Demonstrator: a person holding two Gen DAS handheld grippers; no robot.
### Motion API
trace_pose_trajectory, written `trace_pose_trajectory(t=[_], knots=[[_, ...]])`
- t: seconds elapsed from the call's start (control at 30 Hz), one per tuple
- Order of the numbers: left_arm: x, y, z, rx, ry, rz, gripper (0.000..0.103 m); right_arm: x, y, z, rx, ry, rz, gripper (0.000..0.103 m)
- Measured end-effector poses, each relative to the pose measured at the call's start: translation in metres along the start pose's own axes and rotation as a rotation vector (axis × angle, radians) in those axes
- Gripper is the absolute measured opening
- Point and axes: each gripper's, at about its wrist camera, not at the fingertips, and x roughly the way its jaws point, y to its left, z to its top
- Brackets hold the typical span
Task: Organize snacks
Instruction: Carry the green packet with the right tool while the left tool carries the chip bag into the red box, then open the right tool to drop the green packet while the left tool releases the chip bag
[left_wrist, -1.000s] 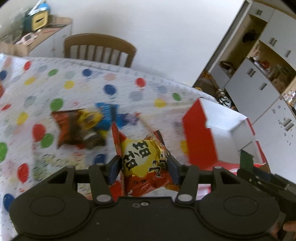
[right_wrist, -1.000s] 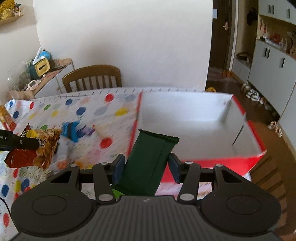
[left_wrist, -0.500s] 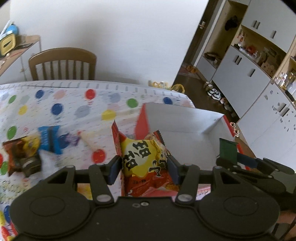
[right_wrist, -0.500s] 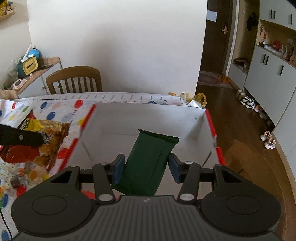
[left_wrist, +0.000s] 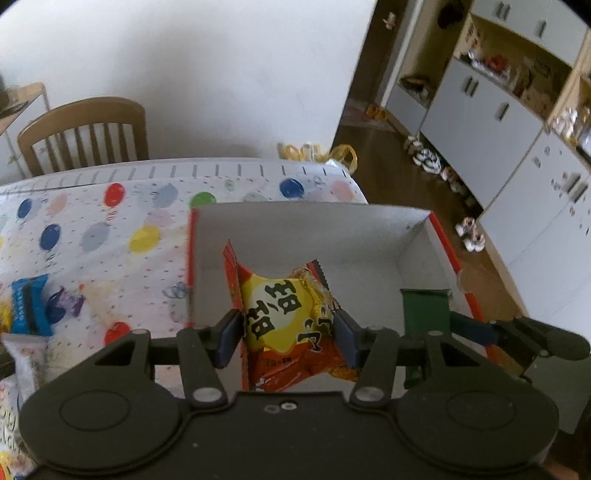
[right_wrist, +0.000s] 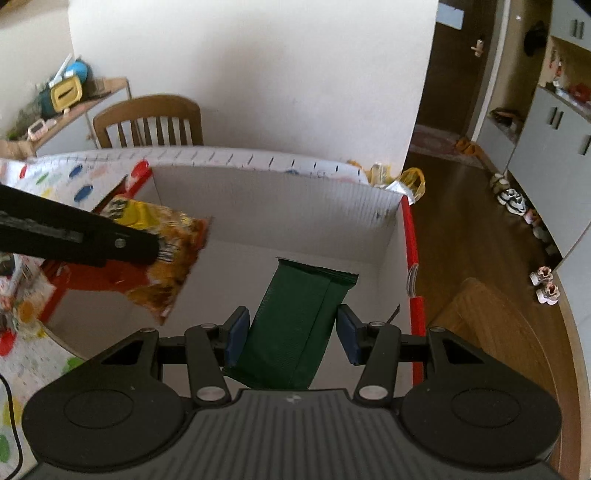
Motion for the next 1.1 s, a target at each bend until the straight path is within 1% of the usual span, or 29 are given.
trace_pose_trajectory(t=[0.07,0.17,0.33,0.53,0.6,0.8,0.93,1.0,1.03,1.07,1.1], knots=[[0.012,-0.008,0.002,0.024,0.017,0.011,0.053,0.008,-0.001,0.0,-0.018,0.018,0.018,0.05],[0.03,-0.013,0.001,0.023,0.061,0.018,0.053,0.019,-0.002,-0.001,-0.03,0.043,0.04,0.05],[0.053,-0.018,-0.003,0.041,0.113,0.042,0.053,0.033,-0.003,-0.007,-0.047,0.087,0.045,0.051],[0.077,-0.019,-0.008,0.053,0.188,0.057,0.053,0.043,-0.007,-0.008,-0.06,0.13,0.076,0.051],[0.082,-0.019,-0.01,0.059,0.205,0.063,0.053,0.046,-0.007,-0.008,-0.062,0.137,0.075,0.051],[0.085,-0.023,-0.011,0.084,0.213,0.07,0.054,0.049,-0.008,-0.008,-0.061,0.154,0.095,0.051],[0.086,-0.024,-0.013,0.1,0.211,0.085,0.06,0.049,-0.01,-0.008,-0.069,0.156,0.105,0.052],[0.084,-0.026,-0.012,0.104,0.2,0.087,0.068,0.048,-0.011,-0.007,-0.068,0.154,0.11,0.052],[0.082,-0.026,-0.012,0.106,0.195,0.091,0.075,0.048,-0.011,-0.007,-0.069,0.152,0.109,0.052],[0.08,-0.027,-0.011,0.109,0.186,0.094,0.079,0.047,-0.012,-0.007,-0.071,0.151,0.108,0.052],[0.077,-0.027,-0.011,0.112,0.177,0.096,0.079,0.045,-0.012,-0.007,-0.072,0.148,0.11,0.052]])
